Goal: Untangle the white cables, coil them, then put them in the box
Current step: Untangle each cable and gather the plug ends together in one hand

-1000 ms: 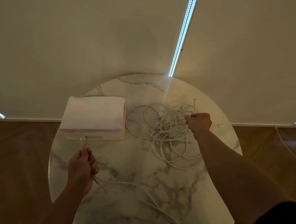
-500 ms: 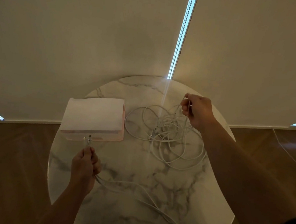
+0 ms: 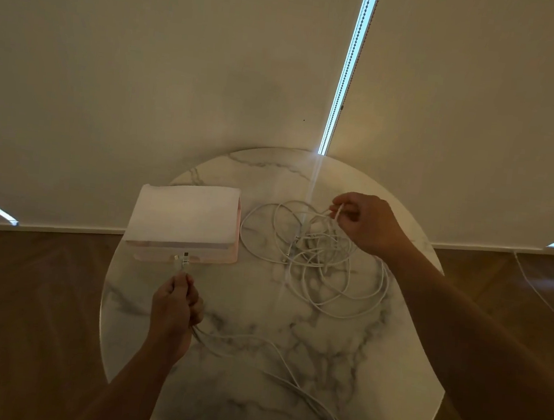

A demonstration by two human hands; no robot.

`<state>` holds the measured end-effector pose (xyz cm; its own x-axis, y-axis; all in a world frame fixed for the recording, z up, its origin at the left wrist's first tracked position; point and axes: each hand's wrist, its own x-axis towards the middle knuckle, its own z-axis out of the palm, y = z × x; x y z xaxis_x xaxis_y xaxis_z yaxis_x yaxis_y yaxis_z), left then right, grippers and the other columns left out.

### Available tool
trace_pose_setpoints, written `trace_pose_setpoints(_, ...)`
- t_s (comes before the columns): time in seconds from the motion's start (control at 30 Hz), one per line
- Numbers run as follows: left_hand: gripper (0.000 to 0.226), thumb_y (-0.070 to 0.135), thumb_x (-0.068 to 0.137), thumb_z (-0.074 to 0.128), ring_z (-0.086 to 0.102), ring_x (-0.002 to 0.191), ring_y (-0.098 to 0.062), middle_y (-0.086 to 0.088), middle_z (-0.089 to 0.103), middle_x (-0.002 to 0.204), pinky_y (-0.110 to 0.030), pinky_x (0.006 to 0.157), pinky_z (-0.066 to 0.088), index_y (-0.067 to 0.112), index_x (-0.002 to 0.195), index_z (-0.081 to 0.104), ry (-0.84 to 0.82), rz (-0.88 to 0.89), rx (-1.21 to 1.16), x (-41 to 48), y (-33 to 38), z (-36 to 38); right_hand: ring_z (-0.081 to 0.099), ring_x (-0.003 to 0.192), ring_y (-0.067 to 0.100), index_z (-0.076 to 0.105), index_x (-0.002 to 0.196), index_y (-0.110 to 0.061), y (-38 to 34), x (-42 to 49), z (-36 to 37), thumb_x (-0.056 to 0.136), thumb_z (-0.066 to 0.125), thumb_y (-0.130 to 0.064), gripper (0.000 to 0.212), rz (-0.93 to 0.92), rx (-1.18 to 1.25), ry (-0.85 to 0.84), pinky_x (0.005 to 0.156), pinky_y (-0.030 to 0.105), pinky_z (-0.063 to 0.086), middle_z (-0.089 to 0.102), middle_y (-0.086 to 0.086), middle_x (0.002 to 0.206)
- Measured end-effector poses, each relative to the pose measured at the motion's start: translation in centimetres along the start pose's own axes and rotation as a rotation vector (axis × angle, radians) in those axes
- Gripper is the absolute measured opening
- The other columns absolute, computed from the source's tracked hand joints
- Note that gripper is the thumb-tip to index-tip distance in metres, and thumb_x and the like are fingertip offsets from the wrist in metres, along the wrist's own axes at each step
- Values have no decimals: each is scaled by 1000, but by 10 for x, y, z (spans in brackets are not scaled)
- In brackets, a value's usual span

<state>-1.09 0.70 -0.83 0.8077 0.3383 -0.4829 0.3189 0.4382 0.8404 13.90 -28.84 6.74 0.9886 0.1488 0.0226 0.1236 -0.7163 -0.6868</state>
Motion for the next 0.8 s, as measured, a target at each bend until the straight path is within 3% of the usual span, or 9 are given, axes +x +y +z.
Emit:
trace_pose_setpoints(0.07,35,21,107,30,20,37,-7,5,27,50,-20,41,14,15,76,44,-7,1,1,0,0,1,66,72,17,73,86,-15,-9,3,-6,85,69,-30,15,-41,-316,26,71,31,54,71,1,76)
trace_pose_setpoints(0.13,35,20,107,30,21,37,-7,6,28,50,-20,41,14,15,76,45,-8,3,2,-1,1,3,58,68,19,67,66,-15,-17,7,-11,86,64,-49,40,-20,-493,46,64,30,48,63,2,72)
trace_pose_setpoints(0.2,35,19,107,30,20,37,-7,5,28,50,-19,41,14,14,75,45,-11,4,-4,-2,3,6,56,65,20,59,51,-8,-25,10,-13,90,61,-45,54,-33,-484,-1,60,25,41,61,9,72)
trace_pose_setpoints(0.3,35,19,107,30,19,36,-6,6,28,49,-19,40,14,14,76,44,-27,-5,-26,-5,5,11,61,57,21,71,64,-6,-38,2,-14,94,58,-27,38,52,-34,-182,58,14,43,69,11,70)
trace_pose_setpoints(0.4,35,20,107,30,19,36,-6,6,27,48,-19,40,14,13,77,45,-43,-28,-48,-6,5,16,47,48,20,69,89,2,-44,-10,-8,99,51,-19,29,132,465,-310,56,29,43,56,10,57)
trace_pose_setpoints(0.5,32,20,107,31,19,36,-6,6,26,47,-17,39,15,10,82,50,-68,-45,-66,-8,5,22,37,46,19,65,99,4,-42,-23,8,103,44,-19,32,164,576,-300,51,29,37,44,10,51)
trace_pose_setpoints(0.63,32,20,107,33,19,37,-6,5,25,50,-17,38,17,3,91,55,-94,-55,-61,-13,5,31,53,58,16,65,96,5,-36,-46,30,97,50,-1,16,221,797,-390,57,23,45,62,12,67)
trace_pose_setpoints(0.8,34,23,107,31,18,40,-7,4,25,53,-22,40,14,10,83,50,-169,-100,-80,-17,6,36,57,66,21,60,98,8,-35,-65,44,93,51,7,11,216,871,-430,64,30,46,66,16,83)
